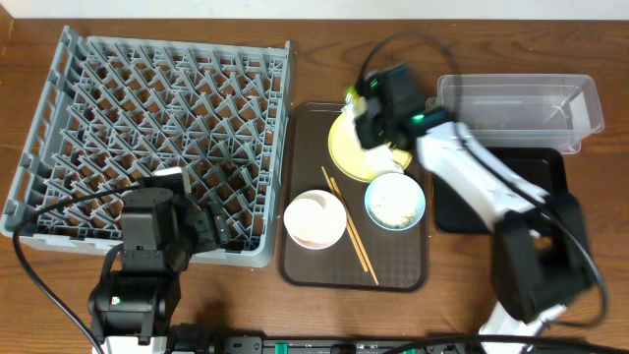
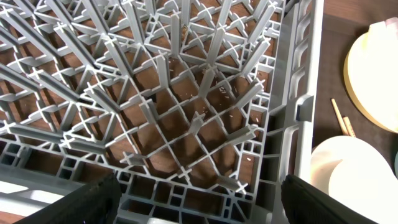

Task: Sort waste into correct bins and load items into the dishwasher
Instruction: 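Grasp the snack wrapper and drop it into the clear bin, then grasp the white napkin with the right gripper, drop it in the clear bin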

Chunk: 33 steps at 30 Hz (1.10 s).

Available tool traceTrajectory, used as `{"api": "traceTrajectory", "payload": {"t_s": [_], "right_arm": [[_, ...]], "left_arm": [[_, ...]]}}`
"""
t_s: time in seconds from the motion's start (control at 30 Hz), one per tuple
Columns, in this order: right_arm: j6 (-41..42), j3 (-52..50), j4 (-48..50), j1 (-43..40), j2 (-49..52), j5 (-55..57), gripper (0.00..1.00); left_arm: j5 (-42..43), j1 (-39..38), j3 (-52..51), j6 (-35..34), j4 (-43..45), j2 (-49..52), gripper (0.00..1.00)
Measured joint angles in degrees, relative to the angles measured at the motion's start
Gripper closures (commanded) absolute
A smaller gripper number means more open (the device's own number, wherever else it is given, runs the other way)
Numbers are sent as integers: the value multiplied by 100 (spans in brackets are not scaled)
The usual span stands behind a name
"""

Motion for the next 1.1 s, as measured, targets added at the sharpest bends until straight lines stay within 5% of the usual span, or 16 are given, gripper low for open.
{"api": "traceTrajectory", "payload": {"t_s": [0.1,0.43,0.6,0.73,1.1], "right_arm": [[466,79,44,-358,-422,267,99],[3906,151,-931,-1709,-697,1606,97],[4446,149,-800,-2055,-691,1740,60],[4157,146,-157,-2173,-688,1530,43],[1727,146,157,-1228,-680,435,30]], "left_arm": [[0,0,0,0,0,0,14],[0,0,0,0,0,0,14],[0,0,0,0,4,0,14],[0,0,2,0,2,0,14],[0,0,4,0,0,0,14]]}}
